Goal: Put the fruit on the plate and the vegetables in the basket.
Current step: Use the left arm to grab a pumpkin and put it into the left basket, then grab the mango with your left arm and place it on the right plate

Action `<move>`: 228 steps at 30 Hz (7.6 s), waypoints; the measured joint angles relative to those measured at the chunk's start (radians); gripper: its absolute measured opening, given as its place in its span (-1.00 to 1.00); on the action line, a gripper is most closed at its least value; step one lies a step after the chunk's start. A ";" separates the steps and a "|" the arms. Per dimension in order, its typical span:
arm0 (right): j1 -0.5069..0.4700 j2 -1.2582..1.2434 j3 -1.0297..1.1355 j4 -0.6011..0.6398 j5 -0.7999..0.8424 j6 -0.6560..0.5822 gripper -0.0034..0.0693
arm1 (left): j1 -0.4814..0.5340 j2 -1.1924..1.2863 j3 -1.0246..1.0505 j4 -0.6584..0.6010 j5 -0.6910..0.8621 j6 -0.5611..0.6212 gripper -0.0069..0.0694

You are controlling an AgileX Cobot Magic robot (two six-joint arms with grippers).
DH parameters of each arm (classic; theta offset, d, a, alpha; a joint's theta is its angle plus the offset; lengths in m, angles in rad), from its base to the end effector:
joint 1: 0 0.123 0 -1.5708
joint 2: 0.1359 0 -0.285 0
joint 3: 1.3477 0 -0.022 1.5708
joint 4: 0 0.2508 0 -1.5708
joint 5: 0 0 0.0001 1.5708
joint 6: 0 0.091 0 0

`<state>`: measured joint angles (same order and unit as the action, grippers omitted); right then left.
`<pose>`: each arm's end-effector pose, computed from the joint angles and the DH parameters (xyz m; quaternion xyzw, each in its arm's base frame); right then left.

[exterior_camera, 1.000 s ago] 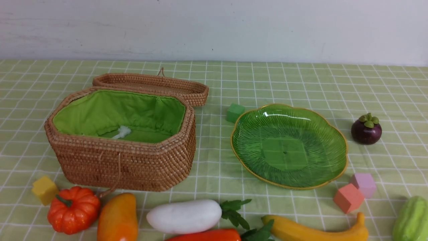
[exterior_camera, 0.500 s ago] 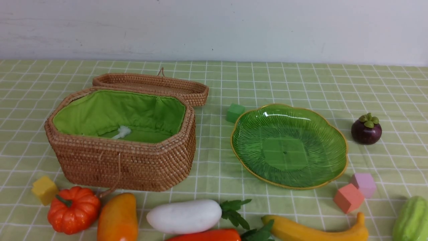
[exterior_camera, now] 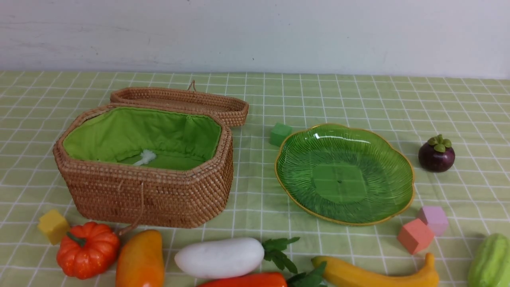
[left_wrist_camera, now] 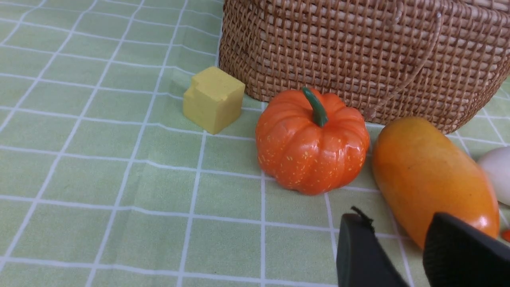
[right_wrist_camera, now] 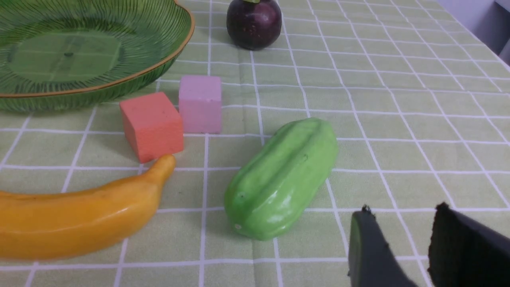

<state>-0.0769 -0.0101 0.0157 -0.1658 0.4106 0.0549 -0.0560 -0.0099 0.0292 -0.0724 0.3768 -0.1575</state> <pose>0.0509 -0.0099 0.1721 0.0109 0.8116 -0.0774 0.5789 0.0524 -0.0054 0.1701 -0.0602 0.8049 -0.0932 0.5829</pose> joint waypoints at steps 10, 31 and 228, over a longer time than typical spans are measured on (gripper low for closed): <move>0.000 0.000 0.000 0.000 0.000 0.000 -0.24 | 0.000 0.000 0.000 -0.069 -0.261 -0.025 -0.19; 0.000 0.000 0.000 0.000 0.000 0.000 -0.24 | 0.000 0.254 -0.536 -0.229 -0.073 -0.056 -0.19; 0.000 0.000 0.000 0.000 0.000 0.000 -0.24 | -0.298 1.689 -1.017 0.067 0.457 -0.378 0.68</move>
<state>-0.0769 -0.0101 0.0157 -0.1658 0.4106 0.0549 -0.3543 1.6792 -0.9881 -0.0058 0.8336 -0.5360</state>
